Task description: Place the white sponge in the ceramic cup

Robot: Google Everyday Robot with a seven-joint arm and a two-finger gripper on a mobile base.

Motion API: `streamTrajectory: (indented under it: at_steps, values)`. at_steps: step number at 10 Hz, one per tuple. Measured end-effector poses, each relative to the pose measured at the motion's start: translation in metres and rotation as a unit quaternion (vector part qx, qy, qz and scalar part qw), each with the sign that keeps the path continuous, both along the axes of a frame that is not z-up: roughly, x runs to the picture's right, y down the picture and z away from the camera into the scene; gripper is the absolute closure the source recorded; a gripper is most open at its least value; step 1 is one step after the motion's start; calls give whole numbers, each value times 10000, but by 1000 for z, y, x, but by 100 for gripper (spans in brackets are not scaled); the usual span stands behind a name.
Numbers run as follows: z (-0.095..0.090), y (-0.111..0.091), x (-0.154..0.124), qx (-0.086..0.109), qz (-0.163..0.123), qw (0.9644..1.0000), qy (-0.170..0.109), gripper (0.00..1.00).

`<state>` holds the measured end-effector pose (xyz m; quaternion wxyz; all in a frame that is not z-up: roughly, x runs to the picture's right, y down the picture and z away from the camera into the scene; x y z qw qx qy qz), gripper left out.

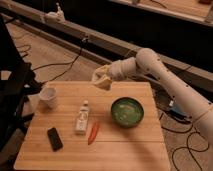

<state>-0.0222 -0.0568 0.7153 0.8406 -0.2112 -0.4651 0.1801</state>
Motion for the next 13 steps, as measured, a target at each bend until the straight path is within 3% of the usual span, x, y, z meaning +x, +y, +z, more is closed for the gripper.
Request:
streamTrajectory:
  at_steps: [1,4,7,9,11,13]
  values:
    - [-1,-5,-5,62,49,10000,-47,100]
    - [-9,-19,-85,337,120,9962,-788,100]
    - [-8,-27,-161,429,320,9880,-1447,100]
    - [-2,-33,-205,585,536,9824,-1692,100]
    - [-1,-34,-227,694,611,9794,-1795,100]
    - [0,-35,-224,702,626,9795,-1779,100]
